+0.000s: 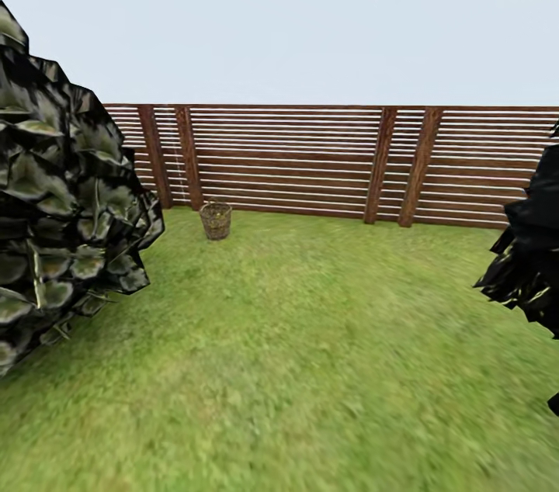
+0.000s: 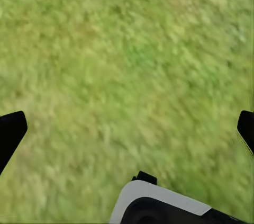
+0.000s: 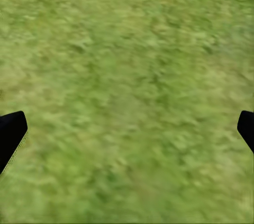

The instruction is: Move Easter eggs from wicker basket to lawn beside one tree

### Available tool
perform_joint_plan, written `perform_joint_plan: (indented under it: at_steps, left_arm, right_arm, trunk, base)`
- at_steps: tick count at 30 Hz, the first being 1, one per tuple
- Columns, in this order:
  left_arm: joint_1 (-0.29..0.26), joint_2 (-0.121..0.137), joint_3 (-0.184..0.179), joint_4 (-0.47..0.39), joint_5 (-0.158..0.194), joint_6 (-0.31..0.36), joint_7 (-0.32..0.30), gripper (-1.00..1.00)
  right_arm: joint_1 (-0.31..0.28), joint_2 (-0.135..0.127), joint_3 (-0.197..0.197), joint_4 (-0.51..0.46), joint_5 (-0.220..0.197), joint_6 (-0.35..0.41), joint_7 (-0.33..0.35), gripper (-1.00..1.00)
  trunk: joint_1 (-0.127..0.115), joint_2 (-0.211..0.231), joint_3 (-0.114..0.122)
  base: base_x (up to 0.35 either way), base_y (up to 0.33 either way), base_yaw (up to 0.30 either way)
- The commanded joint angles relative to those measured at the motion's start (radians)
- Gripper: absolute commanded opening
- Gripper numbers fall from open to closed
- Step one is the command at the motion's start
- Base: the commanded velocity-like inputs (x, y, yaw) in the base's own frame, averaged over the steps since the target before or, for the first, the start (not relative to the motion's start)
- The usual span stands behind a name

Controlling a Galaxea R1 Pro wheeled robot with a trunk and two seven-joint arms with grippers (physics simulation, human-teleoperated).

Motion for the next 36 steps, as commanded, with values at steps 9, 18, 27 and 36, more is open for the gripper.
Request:
perform_joint_plan:
  at_steps: [9,18,27,36]
  left_arm:
    - [0.0,0.0,-0.007,-0.001,0.0,-0.002,0.008,1.0]
    - [0.0,-0.001,-0.007,-0.001,0.0,-0.002,0.007,1.0]
    - [0.0,-0.001,-0.008,0.0,0.002,-0.001,0.007,1.0]
    - [0.0,0.001,-0.011,0.003,0.002,0.011,0.005,1.0]
  right_arm:
    - [-0.001,0.0,-0.008,0.0,0.007,-0.003,-0.001,1.0]
    - [-0.001,0.0,-0.008,0.0,0.007,-0.003,-0.001,1.0]
    - [-0.001,0.0,-0.008,0.001,0.007,-0.001,-0.001,1.0]
    - [-0.001,0.0,-0.008,0.002,0.008,0.0,-0.001,1.0]
  trunk:
    - [0.001,-0.002,-0.002]
    - [0.001,-0.002,-0.002]
    - [0.001,-0.002,-0.002]
    - [0.001,-0.002,-0.002]
  base:
    - [0.335,0.0,0.0]
    - [0.335,0.0,0.0]
    - [0.335,-0.017,0.0]
    - [0.335,-0.079,0.0]
